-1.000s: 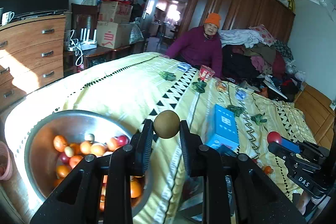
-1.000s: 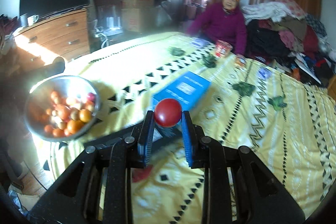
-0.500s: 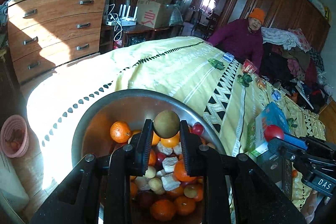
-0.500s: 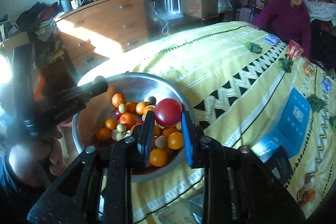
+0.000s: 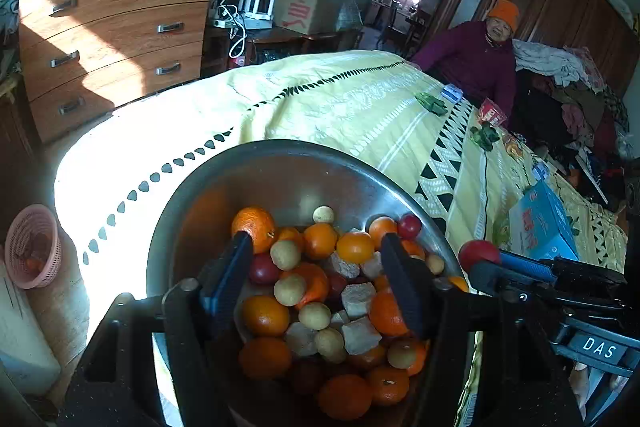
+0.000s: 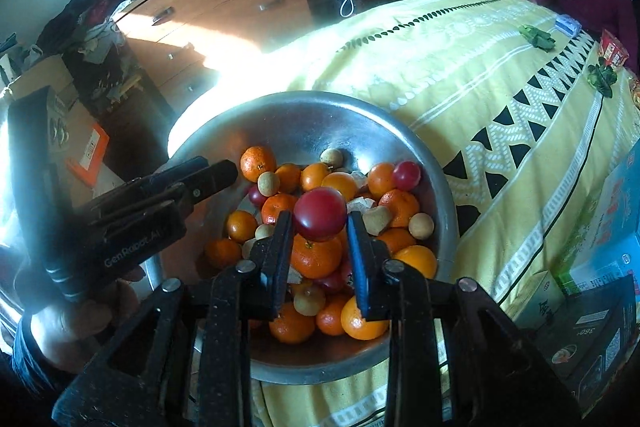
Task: Organize fruits
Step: 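Open both tools to release the fruits into the bowl, then move both open tools back to the fruit cluster, then grasp a red tomato from the cluster with the left tool, then grasp a tan potato with the right tool while the left tool holds the tomato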
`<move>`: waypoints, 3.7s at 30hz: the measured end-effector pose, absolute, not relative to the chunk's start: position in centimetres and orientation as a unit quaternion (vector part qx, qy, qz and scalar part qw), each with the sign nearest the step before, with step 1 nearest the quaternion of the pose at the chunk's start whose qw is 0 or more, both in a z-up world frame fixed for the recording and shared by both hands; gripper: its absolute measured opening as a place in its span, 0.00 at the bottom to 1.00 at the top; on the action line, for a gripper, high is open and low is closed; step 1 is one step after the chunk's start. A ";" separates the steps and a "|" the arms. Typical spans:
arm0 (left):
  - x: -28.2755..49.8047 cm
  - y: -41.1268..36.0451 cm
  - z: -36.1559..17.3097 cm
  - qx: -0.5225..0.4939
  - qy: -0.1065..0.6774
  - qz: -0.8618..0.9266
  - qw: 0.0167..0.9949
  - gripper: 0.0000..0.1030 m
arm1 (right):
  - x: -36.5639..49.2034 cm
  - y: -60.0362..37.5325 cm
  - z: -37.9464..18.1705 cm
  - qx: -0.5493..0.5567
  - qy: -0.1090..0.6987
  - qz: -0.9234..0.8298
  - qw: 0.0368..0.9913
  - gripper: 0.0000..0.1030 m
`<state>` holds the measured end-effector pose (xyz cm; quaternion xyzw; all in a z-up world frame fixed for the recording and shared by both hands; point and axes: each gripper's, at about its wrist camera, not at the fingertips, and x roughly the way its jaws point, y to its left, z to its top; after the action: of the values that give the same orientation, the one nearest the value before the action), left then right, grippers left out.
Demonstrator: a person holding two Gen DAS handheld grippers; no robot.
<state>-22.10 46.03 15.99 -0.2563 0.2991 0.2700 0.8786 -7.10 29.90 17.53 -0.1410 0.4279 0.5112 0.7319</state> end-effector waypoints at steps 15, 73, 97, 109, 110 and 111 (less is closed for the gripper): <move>-20.4 35.0 22.4 -0.179 0.258 0.201 0.928 0.75 | -8.9 15.7 22.7 -0.107 0.340 0.424 0.832 0.57; 10.7 -8.6 2.9 -0.046 0.472 -0.188 0.860 0.40 | -1.3 -26.0 7.7 0.055 0.455 0.091 0.884 0.72; 5.4 -1.6 6.2 -0.112 0.408 -0.131 0.896 0.30 | 8.5 -19.3 5.5 0.044 0.437 0.183 0.879 0.40; 5.1 -0.9 6.1 -0.111 0.414 -0.116 0.896 0.30 | 11.7 -17.1 2.4 -0.026 0.469 0.140 0.872 0.25; 5.0 -0.9 6.4 -0.110 0.413 -0.114 0.897 0.30 | 11.4 -17.0 2.6 -0.029 0.467 0.137 0.873 0.24; 4.8 -1.0 6.6 -0.110 0.411 -0.114 0.898 0.30 | 11.0 -16.9 3.0 -0.032 0.463 0.133 0.875 0.24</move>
<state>4.83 -0.95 6.60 -0.1098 0.4109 -0.1136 0.8979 10.99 -16.89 2.97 -0.0318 0.4634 0.1332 0.8755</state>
